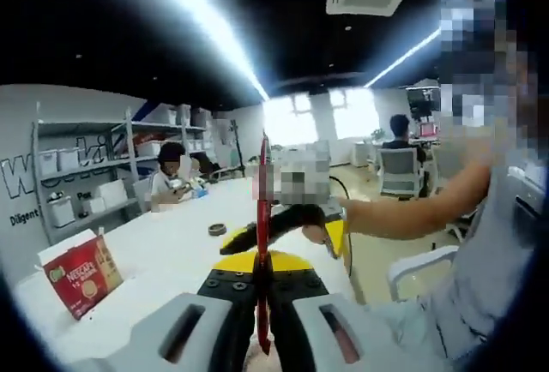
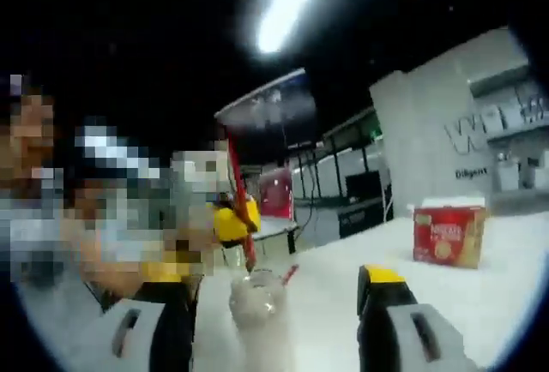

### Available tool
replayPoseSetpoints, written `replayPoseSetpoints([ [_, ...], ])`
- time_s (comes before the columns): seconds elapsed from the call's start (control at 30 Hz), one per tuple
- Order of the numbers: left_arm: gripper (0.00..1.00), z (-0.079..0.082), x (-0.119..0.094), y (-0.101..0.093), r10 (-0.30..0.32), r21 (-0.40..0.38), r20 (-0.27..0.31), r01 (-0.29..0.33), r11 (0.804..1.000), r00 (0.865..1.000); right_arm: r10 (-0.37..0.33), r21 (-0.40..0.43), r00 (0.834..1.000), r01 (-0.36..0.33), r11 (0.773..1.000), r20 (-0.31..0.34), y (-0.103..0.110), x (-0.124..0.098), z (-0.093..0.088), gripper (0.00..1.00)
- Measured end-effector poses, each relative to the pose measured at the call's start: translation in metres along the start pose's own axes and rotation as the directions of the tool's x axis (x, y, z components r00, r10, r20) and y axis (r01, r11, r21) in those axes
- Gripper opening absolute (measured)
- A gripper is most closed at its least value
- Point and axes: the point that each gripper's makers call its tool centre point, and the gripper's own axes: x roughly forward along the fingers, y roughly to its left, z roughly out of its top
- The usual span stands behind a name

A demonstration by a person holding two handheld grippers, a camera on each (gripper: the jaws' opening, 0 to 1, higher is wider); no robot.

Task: Tear open the coffee pouch, take out the coffee, and pour the coffee from the pouch into the cup

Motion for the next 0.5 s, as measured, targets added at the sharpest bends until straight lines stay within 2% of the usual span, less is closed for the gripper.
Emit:
replayPoseSetpoints([
  [0.03,0.06,0.001,-0.001,0.0,-0.037,-0.021,-0.007,0.036,0.999,0.999,0.005,-0.027,1.0,-0.005,1.0,0.026,0.002,0.001,0.009,0.63],
  [0.1,0.06,-0.003,-0.003,-0.006,-0.112,-0.041,-0.035,0.111,0.993,0.993,-0.016,-0.087,0.999,0.019,0.996,0.035,0.002,0.006,0.021,0.56],
  [0.13,0.06,-0.007,-0.004,-0.011,-0.163,-0.043,-0.064,0.161,0.986,0.984,-0.011,-0.106,0.999,0.016,0.994,0.048,0.004,0.009,0.027,0.52],
  [0.17,0.06,-0.009,-0.005,-0.014,-0.194,-0.037,-0.071,0.191,0.981,0.978,0.021,-0.097,0.998,-0.015,0.995,0.062,0.01,0.014,0.035,0.5],
  [0.2,0.06,-0.013,-0.008,-0.023,-0.262,-0.069,-0.078,0.257,0.964,0.962,0.055,-0.092,0.995,-0.047,0.995,0.088,0.015,0.018,0.042,0.47],
  [0.23,0.06,-0.018,-0.009,-0.025,-0.283,-0.103,-0.101,0.273,0.956,0.954,0.073,-0.089,0.993,-0.064,0.994,0.095,0.017,0.02,0.045,0.44],
  [0.3,0.06,-0.025,-0.008,-0.017,-0.271,-0.132,-0.128,0.255,0.958,0.954,0.115,-0.082,0.99,-0.109,0.991,0.079,0.024,0.024,0.046,0.34],
  [0.37,0.06,-0.035,-0.01,-0.016,-0.287,-0.153,-0.173,0.262,0.953,0.942,0.144,-0.087,0.989,-0.141,0.986,0.037,0.028,0.028,0.041,0.27],
  [0.43,0.06,-0.042,-0.012,-0.017,-0.313,-0.186,-0.2,0.278,0.943,0.928,0.164,-0.09,0.986,-0.162,0.983,0.021,0.033,0.03,0.038,0.24],
  [0.5,0.06,-0.042,-0.011,-0.019,-0.316,-0.18,-0.202,0.282,0.942,0.927,0.162,-0.075,0.987,-0.16,0.984,0.015,0.03,0.032,0.036,0.21],
])
